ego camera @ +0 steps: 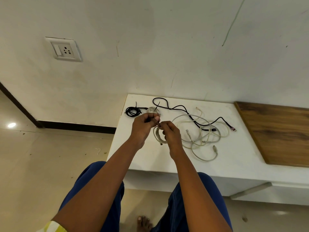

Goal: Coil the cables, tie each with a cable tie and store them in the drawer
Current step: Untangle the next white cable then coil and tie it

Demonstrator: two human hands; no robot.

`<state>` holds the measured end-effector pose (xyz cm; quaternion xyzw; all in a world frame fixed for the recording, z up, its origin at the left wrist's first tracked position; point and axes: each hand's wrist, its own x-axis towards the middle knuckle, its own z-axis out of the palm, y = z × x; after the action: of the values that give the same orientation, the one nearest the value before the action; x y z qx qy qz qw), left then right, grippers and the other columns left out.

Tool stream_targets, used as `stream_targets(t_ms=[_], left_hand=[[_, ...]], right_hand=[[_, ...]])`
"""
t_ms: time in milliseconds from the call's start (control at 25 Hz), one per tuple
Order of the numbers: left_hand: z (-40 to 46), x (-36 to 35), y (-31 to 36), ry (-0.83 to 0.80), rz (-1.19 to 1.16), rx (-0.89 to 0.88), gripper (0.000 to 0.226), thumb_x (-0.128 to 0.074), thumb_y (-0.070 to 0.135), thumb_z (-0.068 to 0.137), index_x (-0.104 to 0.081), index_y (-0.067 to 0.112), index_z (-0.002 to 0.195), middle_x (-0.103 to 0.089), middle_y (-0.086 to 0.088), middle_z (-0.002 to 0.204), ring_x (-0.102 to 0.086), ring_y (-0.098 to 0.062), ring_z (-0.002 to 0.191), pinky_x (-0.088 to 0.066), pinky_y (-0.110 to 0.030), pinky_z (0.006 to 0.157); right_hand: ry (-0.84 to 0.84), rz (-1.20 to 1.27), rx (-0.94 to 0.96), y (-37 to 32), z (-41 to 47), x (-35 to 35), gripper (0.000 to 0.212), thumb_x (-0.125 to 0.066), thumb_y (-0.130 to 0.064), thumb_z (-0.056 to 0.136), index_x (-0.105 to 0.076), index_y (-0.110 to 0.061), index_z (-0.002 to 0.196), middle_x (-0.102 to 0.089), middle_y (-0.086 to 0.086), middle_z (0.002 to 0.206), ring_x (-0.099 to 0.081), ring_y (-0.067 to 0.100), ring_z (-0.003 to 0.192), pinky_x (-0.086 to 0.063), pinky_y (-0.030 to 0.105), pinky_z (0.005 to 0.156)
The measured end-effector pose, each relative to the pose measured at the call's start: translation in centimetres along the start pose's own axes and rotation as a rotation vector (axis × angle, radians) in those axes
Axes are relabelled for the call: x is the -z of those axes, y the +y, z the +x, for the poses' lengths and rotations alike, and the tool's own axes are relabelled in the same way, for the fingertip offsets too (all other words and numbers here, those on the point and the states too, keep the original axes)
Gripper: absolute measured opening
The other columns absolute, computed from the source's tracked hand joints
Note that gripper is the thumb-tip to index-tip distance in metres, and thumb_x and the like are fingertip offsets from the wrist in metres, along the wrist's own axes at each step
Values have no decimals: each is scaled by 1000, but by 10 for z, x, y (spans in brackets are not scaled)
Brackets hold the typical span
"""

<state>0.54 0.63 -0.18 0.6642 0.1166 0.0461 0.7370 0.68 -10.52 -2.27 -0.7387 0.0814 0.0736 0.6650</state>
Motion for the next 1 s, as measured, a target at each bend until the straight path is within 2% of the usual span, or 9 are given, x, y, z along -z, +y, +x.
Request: stream_targets(t_ms=[120,240,320,400,480,600,720,840,1000], left_hand=[[7,7,-1,0,-43,62,21,-52,0,93,-64,3,110,-68,-7,99,-64,-13,83,-53,-16,81],[11,12,-13,60,305,208,16,-52,15,95,-59,13,109,-63,-11,110,-60,-23,94,-50,-33,89],[7,11,-21,-50,441,349,12,-57,21,93,-56,14,102,-62,-12,101,-59,-24,83,-51,-34,77],[5,9,-28,-102,387,425,10,-60,13,90,-58,6,97,-62,-16,95,-59,-21,69,-51,-29,68],[6,8,-31,-45,348,419,11,-61,3,88,-56,2,97,-62,-21,98,-59,-20,63,-53,-28,65],[11,8,-39,9,412,323,25,-66,4,84,-57,-1,107,-64,-23,101,-62,-23,62,-55,-29,63],[14,8,-47,4,624,199,36,-71,14,82,-60,-2,113,-68,-23,100,-68,-33,83,-55,-40,82],[17,10,-53,-7,902,136,40,-73,25,80,-61,1,110,-66,-16,106,-62,-30,99,-50,-39,86],[19,4,-59,-36,1070,53,40,-63,26,88,-56,4,121,-55,-15,125,-54,-30,113,-46,-38,89]], right_hand=[[0,297,-181,2,5,1,20,-47,-14,88,-65,-18,83,-52,-7,64,-39,5,51,-31,17,50],[33,566,-402,10,12,3,18,-41,-14,87,-54,-17,74,-41,-5,52,-30,8,41,-28,21,51],[9,685,-472,15,16,-1,20,-35,-12,86,-43,-16,69,-39,-4,47,-29,11,43,-30,24,58],[14,724,-511,20,18,-5,21,-32,-9,87,-41,-13,68,-42,-1,53,-34,13,49,-35,26,62],[50,611,-506,26,21,-8,22,-34,-6,88,-48,-9,72,-48,5,64,-42,16,55,-40,28,61],[119,172,-335,35,23,-8,23,-40,-1,87,-62,0,94,-54,10,74,-44,17,54,-39,26,51],[155,-187,-189,43,21,-2,25,-51,-3,87,-61,-5,110,-63,6,90,-51,8,55,-42,21,53],[164,-407,-79,48,22,3,24,-61,-13,87,-66,-7,110,-68,7,103,-60,10,70,-46,22,66],[138,-519,-66,47,25,7,25,-51,-21,94,-68,-5,103,-64,11,109,-62,26,99,-46,29,77]])
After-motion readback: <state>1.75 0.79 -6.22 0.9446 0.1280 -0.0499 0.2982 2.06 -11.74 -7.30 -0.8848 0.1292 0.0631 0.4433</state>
